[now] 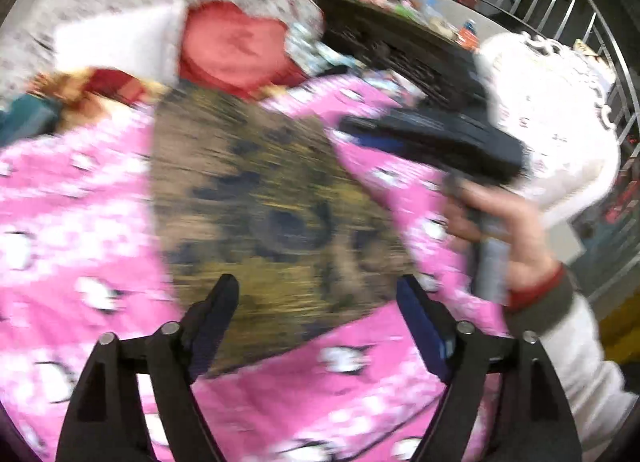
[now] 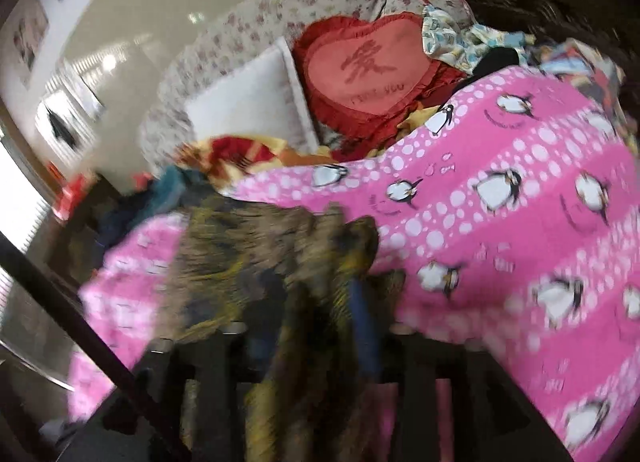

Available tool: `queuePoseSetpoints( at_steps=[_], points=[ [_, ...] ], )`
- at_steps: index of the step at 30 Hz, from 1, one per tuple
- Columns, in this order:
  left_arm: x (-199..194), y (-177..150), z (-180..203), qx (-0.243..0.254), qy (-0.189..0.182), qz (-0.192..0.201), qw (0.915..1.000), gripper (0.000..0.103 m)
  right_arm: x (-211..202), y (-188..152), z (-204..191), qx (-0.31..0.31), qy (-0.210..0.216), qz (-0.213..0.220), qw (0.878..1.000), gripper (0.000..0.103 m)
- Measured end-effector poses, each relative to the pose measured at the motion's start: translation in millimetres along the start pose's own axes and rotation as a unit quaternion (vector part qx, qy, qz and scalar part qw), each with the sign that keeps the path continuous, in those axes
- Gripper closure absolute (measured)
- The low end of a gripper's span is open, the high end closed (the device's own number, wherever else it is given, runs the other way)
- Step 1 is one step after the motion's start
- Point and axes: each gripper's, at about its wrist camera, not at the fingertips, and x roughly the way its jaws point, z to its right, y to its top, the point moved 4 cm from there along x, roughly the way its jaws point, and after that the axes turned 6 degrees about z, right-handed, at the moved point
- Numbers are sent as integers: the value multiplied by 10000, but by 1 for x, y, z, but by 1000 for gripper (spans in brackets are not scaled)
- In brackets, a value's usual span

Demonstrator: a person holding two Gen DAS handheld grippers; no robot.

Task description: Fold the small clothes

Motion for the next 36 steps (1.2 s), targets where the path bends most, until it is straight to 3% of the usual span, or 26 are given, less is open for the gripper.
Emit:
queuePoseSetpoints(
  at_steps=[3,8,10,12,15,19,21,24,27,29,33,36],
  points=[
    [0,-9,-30,-267,344,40,9990,19,-24,-29,-11,-281,-116,-134,9994,33],
    [21,-28,-58,-1017,466,-232,9935,19,-16,-85,-14,-524,-431,-708,9952,36],
    [33,-30,-55,-1048,489,-294,9929,19,-12,-96,-23,-952,-483,-729,9916,87],
    [39,-33,-50,-1018,508,-389,9927,19,-17,-94,-32,-1353,-632,-555,9872,89],
    [44,-35,-39,-871,580,-380,9938,19,-32,-82,-28,-1375,-708,-301,9875,90],
    [60,-37,-42,-879,748,-561,9917,19,-15,-99,1,-1302,-1141,-808,9816,90],
    [56,-36,-44,-926,748,-548,9914,19,-20,-103,6,-1236,-1185,-839,9816,90],
    [46,-20,-47,-796,969,-269,9917,19,-43,-84,0,-1196,-1171,-334,9853,89],
    [45,0,-49,-789,1073,-63,9911,18,-49,-62,-20,-1121,-712,44,9911,89],
    [52,11,-49,-778,1160,13,9902,18,-34,-53,-34,-1167,-484,73,9920,89],
    [72,25,-52,-625,1419,95,9879,18,9,-44,-36,-1139,-623,-87,9915,89],
    [97,29,-61,-693,1438,-104,9871,17,34,-41,-27,-1030,-808,-151,9913,88]
  ],
)
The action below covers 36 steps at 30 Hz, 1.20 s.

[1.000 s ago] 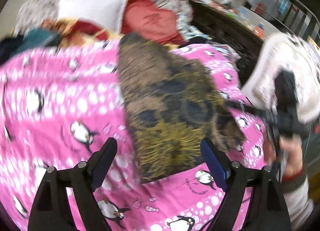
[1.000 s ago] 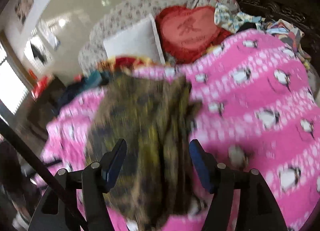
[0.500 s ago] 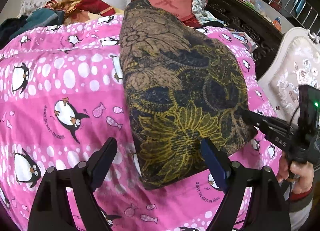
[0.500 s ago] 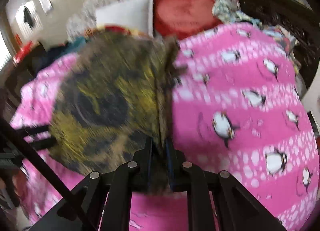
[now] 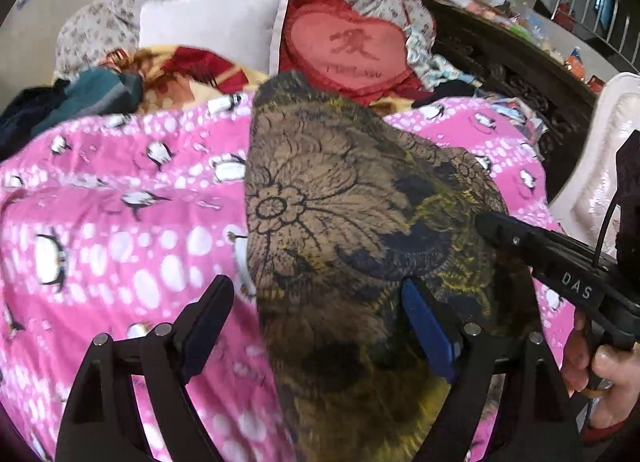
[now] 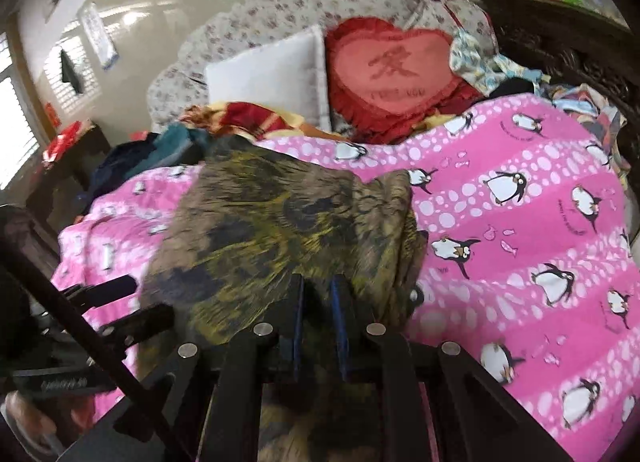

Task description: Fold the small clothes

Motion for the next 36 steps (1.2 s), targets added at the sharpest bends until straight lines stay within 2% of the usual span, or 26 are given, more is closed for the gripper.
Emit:
queuePoseSetpoints(
  at_steps=[3,5,9,11,13,18,22,27,30,32,34,36],
  points=[
    [18,1,-6,-220,-45,-72,9997,6,13,9,8,138,73,-30,9999,86],
    [17,1,-5,-213,-6,34,9998,5,17,14,9,149,103,-79,9998,86],
    [6,-5,2,108,234,138,9996,5,-4,12,6,111,105,-19,9999,82],
    [-1,-8,3,156,267,157,9994,5,-22,4,1,23,105,70,9999,75],
    [-10,-11,2,165,323,250,9990,5,-37,-7,-5,-209,9,115,9997,64],
    [-21,-22,0,111,326,242,9991,5,-55,-33,-11,-319,13,46,9995,62],
    [-25,-29,-1,69,349,232,9991,5,-52,-56,-6,-249,-52,-97,9996,62],
    [-23,-37,-3,16,254,86,9996,5,-21,-83,6,-141,-78,-655,9977,60],
    [-27,-37,-8,-215,-143,84,9996,5,-32,-75,9,-45,82,-536,9985,60],
    [-29,-33,-15,-406,-331,135,9985,4,-48,-61,17,187,177,-198,9995,47],
    [-27,-28,-21,-574,-463,167,9971,3,-56,-47,31,440,145,136,9988,21],
    [-20,-24,-29,-800,-565,129,9951,2,-53,-37,46,739,145,299,9967,19]
  ],
)
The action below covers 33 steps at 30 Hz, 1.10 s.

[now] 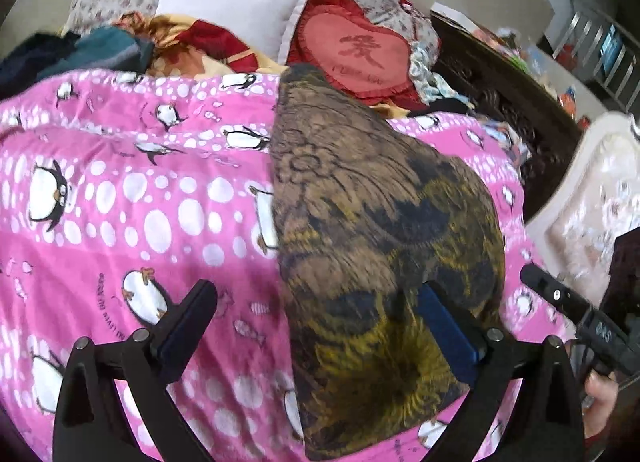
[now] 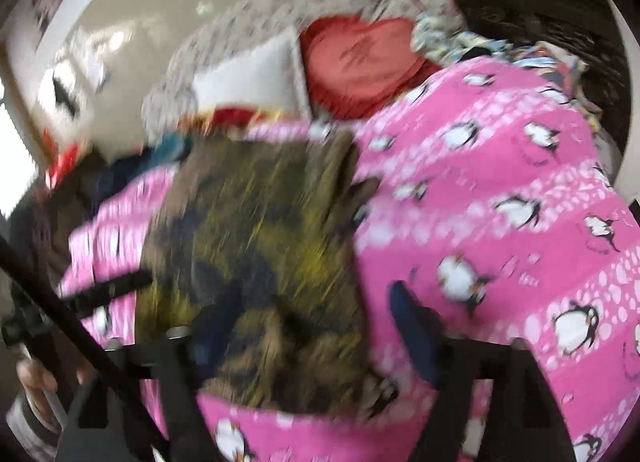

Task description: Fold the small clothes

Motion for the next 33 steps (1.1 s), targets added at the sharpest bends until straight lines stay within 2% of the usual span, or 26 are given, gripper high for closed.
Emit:
queuePoseSetpoints(
  at_steps=[4,6,13,17,18,19,20,21,24,25,26,29,33],
  points=[
    [17,5,-11,-413,-239,-157,9987,2,28,17,12,534,399,-82,9977,19],
    [26,7,-14,-516,-321,-231,9979,2,44,22,11,557,465,-122,9973,19],
    [44,11,-7,-425,-310,-229,9983,0,82,29,9,608,813,-201,9946,11],
    [45,10,-1,-325,-267,-165,9990,0,92,30,2,533,944,-159,9940,14],
    [45,9,1,-255,-317,-159,9990,0,90,30,1,537,942,-102,9940,20],
    [43,9,3,-209,-392,-151,9989,2,87,30,0,534,956,-15,9940,36],
    [42,8,7,-142,-499,-159,9985,15,82,31,-3,544,1144,36,9919,52],
    [39,6,12,1,-502,-185,9986,24,77,31,-7,569,1258,48,9904,62],
    [25,5,21,382,-272,-154,9988,45,58,32,-23,329,1166,180,9925,71],
    [20,5,20,387,-287,-182,9987,57,49,34,-28,357,1251,240,9912,74],
    [11,5,18,314,-409,-260,9983,61,38,36,-32,413,1376,284,9892,75],
    [-18,7,12,145,-649,-318,9973,61,4,40,-53,328,1585,358,9862,75],
    [-79,6,13,308,-543,-62,9980,61,-33,38,-89,22,1712,401,9844,75]
  ],
)
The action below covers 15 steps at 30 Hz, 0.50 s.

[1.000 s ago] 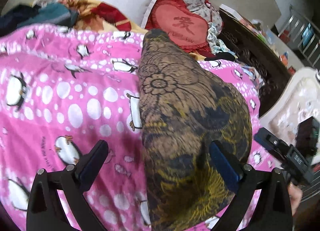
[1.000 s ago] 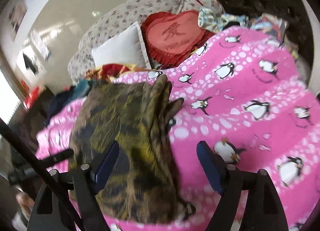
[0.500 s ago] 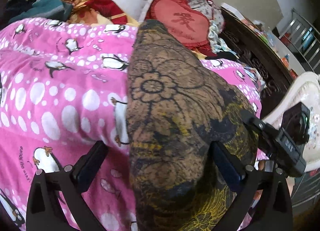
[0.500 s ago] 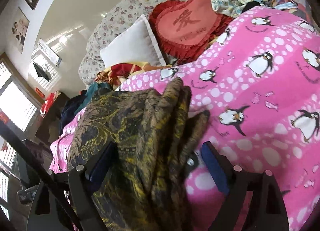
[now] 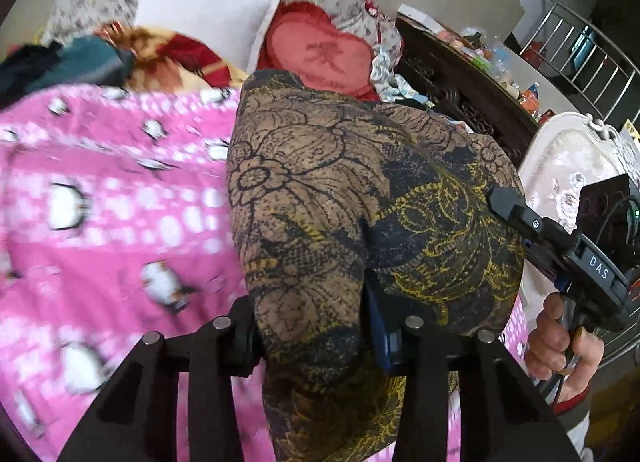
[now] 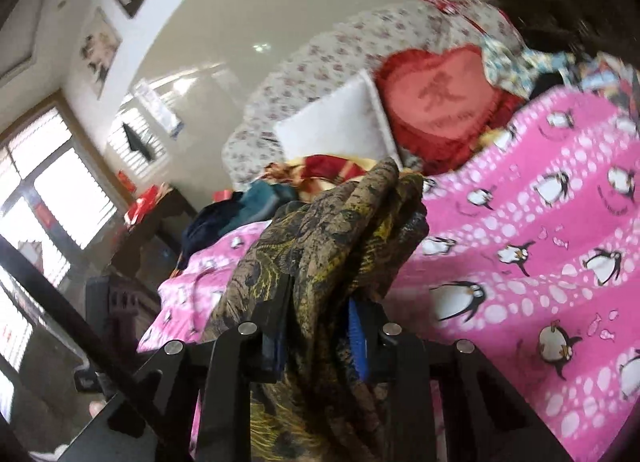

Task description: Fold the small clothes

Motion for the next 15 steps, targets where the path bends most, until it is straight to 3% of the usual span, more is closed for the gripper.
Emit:
queuePoseSetpoints(
  at_steps=[8,12,15],
  points=[
    [-91,-43,-20,152,436,91,9989,61,-18,-41,-69,-164,474,-320,9982,75],
    [-80,-81,-51,-64,719,-202,9972,60,8,-80,-75,-158,454,-732,9962,75],
    [-57,-112,-77,-145,1126,-449,9925,60,51,-121,-61,-348,-92,-1347,9902,73]
  ],
)
